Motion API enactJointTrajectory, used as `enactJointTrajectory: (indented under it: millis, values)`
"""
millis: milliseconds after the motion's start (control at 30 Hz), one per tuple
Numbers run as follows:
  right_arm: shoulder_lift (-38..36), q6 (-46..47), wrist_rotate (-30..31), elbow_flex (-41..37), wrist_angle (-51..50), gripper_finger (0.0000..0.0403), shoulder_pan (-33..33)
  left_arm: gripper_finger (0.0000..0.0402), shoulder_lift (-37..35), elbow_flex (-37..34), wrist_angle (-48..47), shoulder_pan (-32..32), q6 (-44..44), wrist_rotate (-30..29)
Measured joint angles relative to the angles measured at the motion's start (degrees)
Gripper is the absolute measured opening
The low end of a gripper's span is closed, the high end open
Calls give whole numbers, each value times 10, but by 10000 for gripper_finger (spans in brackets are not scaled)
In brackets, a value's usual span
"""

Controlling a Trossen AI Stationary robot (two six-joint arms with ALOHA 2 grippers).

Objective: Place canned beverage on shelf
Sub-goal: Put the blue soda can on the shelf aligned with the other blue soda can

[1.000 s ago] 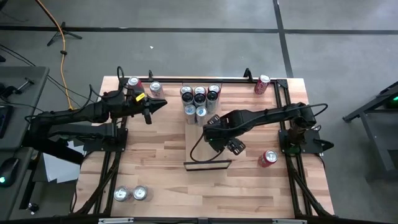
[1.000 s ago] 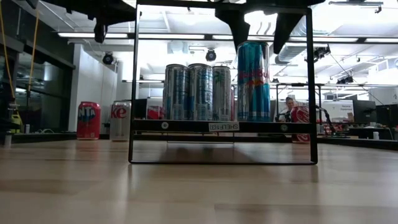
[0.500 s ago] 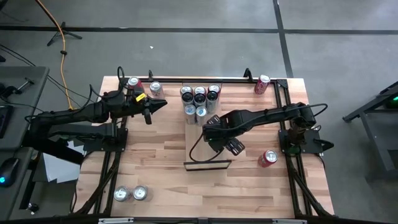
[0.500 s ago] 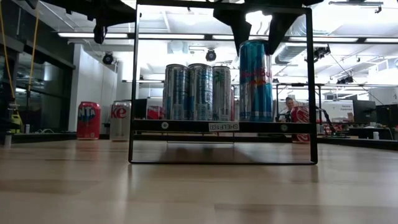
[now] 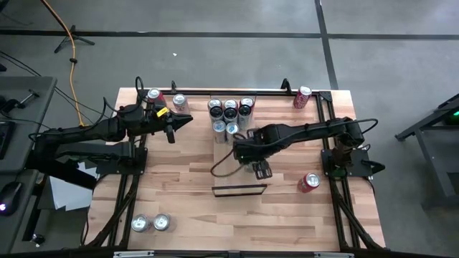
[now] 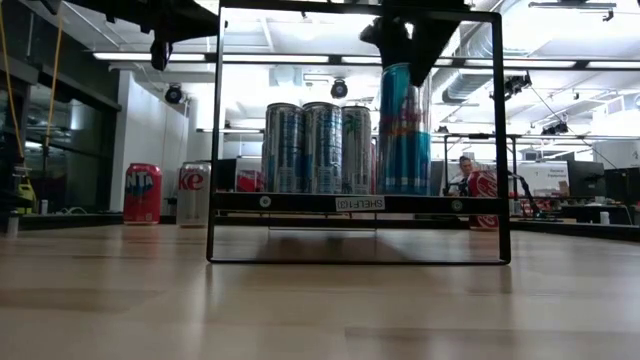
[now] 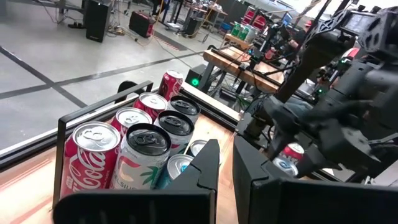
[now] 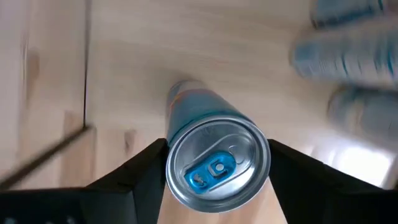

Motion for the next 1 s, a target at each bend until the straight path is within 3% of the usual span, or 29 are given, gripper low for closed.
enactJointTrajectory:
  millis: [233, 300, 867, 1000]
  values:
    - [-1, 265, -34, 1, -9, 234, -26, 0, 0, 0, 0, 0, 0, 0]
    - [-2, 303, -50, 1, -8, 235, -32, 0, 0, 0, 0, 0, 0, 0]
    - [-1, 238, -73, 1, 0, 247, -36, 0, 0, 0, -1, 0, 0, 0]
    - [0, 222, -78, 0, 5, 264, -36, 0, 0, 0, -1, 0, 0, 0]
